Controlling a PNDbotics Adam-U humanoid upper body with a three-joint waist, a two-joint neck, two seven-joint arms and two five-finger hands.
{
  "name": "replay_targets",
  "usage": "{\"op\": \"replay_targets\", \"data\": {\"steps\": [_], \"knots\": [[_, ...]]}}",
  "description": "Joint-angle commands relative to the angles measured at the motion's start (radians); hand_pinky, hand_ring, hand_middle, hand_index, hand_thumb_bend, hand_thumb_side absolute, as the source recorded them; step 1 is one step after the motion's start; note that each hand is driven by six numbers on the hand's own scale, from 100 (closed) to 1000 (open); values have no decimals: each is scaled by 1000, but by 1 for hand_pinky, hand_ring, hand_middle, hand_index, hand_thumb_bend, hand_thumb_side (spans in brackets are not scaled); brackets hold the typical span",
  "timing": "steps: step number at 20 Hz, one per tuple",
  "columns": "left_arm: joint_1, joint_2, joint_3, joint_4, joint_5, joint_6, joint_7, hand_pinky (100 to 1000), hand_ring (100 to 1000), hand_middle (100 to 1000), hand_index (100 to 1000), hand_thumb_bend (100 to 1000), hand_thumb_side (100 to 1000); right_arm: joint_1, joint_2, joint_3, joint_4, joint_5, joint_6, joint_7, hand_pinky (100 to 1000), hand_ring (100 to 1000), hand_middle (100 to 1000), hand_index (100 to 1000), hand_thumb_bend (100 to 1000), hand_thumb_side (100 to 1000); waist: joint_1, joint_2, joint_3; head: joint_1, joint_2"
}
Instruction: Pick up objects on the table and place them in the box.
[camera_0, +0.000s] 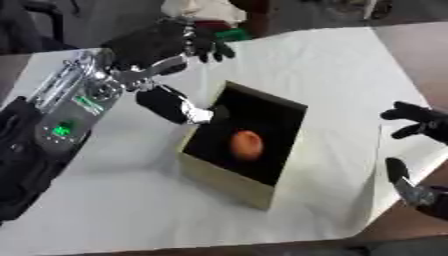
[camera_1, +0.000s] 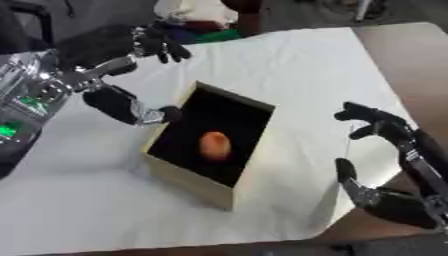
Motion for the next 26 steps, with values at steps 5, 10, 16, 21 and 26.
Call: {"op": "replay_targets", "data": {"steps": [5, 10, 16, 21, 26], "knots": [[73, 43, 165, -94, 76, 106, 110, 736, 650, 693, 885, 426, 663, -9, -9, -11, -12, 3, 1, -8, 680, 889, 812, 982, 100, 320, -5, -5, 7, -1, -7], [195, -11, 287, -110, 94, 173, 190, 730, 640, 684, 883, 415, 664, -6, -10, -13, -14, 9, 3, -14, 680, 889, 812, 982, 100, 320, -7, -4, 28, -4, -2], [254, -24, 338, -114, 110, 190, 286, 726, 635, 680, 883, 406, 664, -5, -9, -10, -13, 7, 1, -11, 680, 889, 812, 982, 100, 320, -9, -5, 26, 1, 1], [272, -38, 359, -114, 96, 230, 366, 723, 631, 675, 881, 400, 663, -6, -9, -11, -13, 7, 2, -12, 679, 889, 811, 982, 100, 322, -8, -5, 30, -1, 0], [288, -53, 380, -98, 86, 262, 449, 720, 627, 670, 878, 400, 662, -6, -10, -12, -13, 8, 3, -13, 679, 889, 811, 981, 100, 322, -8, -3, 32, -3, -4]]}}
